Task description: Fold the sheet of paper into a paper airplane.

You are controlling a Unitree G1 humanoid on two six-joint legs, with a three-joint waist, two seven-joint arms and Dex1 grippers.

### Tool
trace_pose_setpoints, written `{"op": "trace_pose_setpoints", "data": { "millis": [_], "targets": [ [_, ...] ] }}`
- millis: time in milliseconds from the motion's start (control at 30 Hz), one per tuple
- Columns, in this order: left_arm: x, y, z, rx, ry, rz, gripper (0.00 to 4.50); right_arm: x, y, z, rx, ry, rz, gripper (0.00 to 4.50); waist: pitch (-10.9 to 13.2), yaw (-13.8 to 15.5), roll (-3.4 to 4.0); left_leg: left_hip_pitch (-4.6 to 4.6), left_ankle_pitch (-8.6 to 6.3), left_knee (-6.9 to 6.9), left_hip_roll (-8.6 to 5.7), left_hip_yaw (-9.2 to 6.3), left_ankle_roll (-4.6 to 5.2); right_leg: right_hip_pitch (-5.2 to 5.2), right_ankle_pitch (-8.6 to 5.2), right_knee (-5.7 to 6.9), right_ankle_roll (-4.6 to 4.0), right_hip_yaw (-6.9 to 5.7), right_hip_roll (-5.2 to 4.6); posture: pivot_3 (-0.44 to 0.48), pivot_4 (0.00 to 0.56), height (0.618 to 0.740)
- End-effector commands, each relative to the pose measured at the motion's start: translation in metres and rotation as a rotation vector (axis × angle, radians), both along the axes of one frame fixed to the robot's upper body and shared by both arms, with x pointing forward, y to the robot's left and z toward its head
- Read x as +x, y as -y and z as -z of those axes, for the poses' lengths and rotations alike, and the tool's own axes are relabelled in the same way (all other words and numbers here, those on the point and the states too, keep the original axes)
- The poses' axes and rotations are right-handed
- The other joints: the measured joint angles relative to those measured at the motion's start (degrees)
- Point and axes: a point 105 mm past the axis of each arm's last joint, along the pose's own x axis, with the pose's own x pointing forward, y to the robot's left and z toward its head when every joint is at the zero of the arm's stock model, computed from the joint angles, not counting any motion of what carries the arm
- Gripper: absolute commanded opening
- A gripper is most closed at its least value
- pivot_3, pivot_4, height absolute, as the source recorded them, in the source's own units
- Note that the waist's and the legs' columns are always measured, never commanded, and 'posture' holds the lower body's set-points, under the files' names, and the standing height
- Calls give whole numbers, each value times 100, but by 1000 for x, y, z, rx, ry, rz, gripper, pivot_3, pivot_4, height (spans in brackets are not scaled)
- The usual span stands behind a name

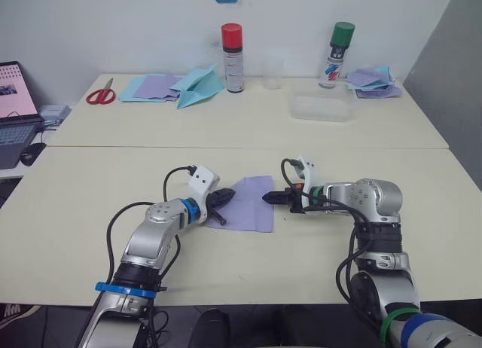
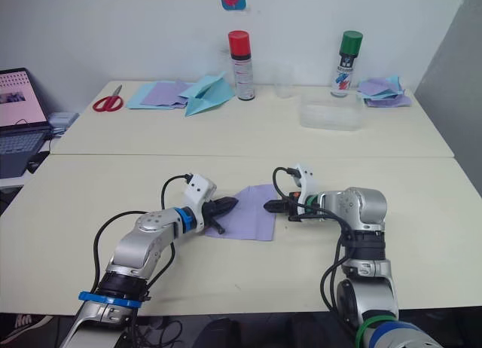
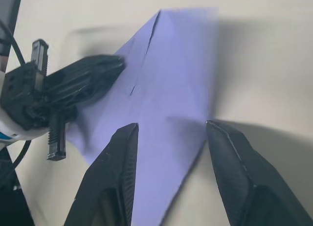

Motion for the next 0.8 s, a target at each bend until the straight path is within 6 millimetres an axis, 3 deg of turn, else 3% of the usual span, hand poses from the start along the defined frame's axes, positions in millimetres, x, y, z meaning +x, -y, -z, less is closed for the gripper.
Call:
{"op": "trace_pose_setpoints", "data": {
  "millis": [33,333,467,633,733,800],
  "targets": [
    [-7,-4,25,38,-90,-12,0,9,-3,-19,30,45,-21,2234,0,0,0,1,0,0,0,-1,0,1,0,0,0,-2,1,0,150,740],
    [-7,-1,27,32,-90,-10,0,25,8,-18,72,-58,62,2234,1,12,1,-2,0,0,3,0,0,-1,0,0,0,2,5,0,150,740],
    [-9,2,28,27,-93,-10,0,31,-6,-11,89,-56,73,2234,1,9,2,0,0,0,3,1,0,0,0,0,0,2,5,0,150,740],
    [-8,0,27,28,-92,-13,0,23,-28,-7,51,-2,-24,2234,3,12,4,-3,0,-1,4,-1,0,-1,0,0,0,0,5,0,150,740],
    [-8,0,27,31,-91,-14,0,18,-34,1,15,19,-56,1647,3,10,4,-3,0,0,4,1,0,-1,0,-1,0,3,4,0,150,740],
    [-8,0,27,31,-90,-15,0,18,-34,8,-17,31,-61,889,3,10,4,-3,0,0,4,0,0,0,-1,-1,0,2,4,0,150,740]
  ]
}}
